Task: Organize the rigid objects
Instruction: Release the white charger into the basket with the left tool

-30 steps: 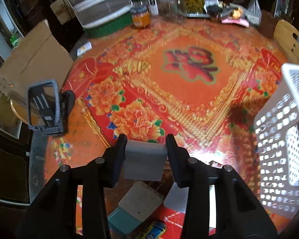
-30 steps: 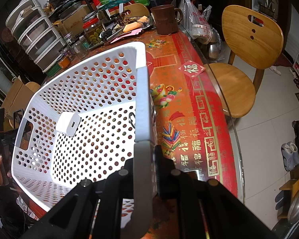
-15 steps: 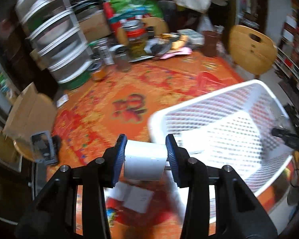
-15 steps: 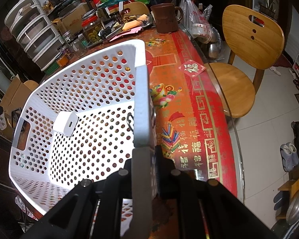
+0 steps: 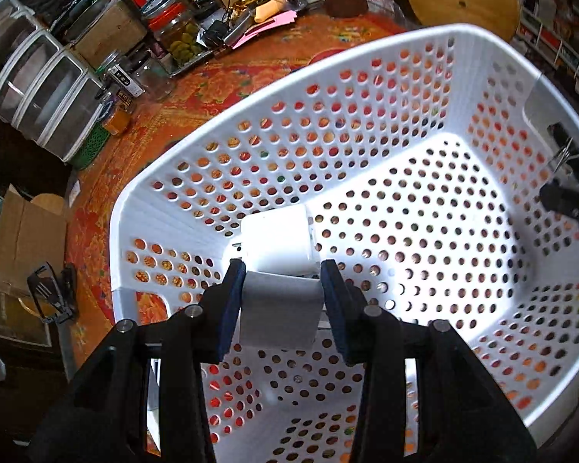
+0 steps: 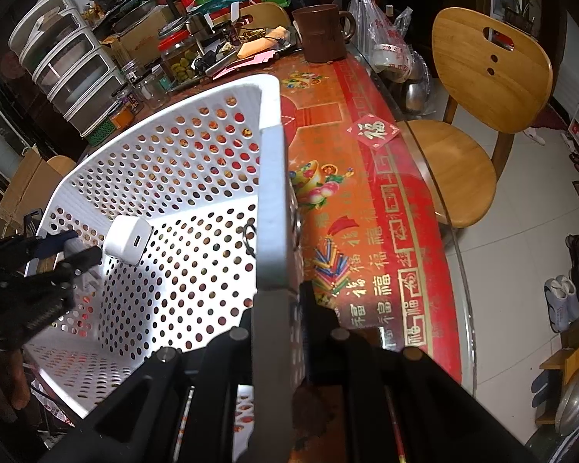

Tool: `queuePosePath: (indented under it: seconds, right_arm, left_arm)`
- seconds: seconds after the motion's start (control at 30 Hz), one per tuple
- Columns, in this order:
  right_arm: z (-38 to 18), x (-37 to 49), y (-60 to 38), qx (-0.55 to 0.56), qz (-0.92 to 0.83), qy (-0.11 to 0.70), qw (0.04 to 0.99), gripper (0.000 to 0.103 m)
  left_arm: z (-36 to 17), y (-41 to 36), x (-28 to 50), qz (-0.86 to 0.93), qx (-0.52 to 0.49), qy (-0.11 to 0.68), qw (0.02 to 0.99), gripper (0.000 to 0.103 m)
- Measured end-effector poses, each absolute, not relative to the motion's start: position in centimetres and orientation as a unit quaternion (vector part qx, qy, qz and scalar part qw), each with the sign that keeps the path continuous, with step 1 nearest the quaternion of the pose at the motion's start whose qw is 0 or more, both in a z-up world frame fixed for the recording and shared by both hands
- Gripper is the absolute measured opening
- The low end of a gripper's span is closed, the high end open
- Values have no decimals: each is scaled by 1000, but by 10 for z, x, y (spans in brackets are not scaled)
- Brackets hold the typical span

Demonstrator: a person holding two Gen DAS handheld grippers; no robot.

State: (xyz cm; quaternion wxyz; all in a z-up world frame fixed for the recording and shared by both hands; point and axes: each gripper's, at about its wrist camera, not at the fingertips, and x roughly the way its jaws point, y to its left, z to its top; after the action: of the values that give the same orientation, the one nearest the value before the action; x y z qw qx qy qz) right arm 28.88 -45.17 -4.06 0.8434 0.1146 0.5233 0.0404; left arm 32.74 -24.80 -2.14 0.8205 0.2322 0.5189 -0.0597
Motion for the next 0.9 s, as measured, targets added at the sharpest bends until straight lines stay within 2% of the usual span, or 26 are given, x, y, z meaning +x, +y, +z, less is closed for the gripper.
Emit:
queuePosePath:
  seconds: [0.43,0.5,0.57,0.6,0.77,0.9]
  right_arm:
    - [-40,289,-451,114,43,524,843,10]
    - [-40,289,-451,115,43,524,843,10]
    - [-40,289,-451,115,43,523,843,10]
    - [-40,289,-451,114,42,524,843,10]
    - [-40,289,-451,115,41,524,843,10]
    - [-41,288,-451,116,40,524,843,10]
  left_arm:
    - [-34,-250,330,-60,256,534,803,38]
    - [-30,-249,328,-69,249,530,808,52]
    - [-22,-251,322,-77,252,513,817,86]
    - [-17,-250,317,-76,256,499,824,93]
    - [10,-236,299,-79,255,467,843,93]
    - [43,-194,286,-63,224,443,866,93]
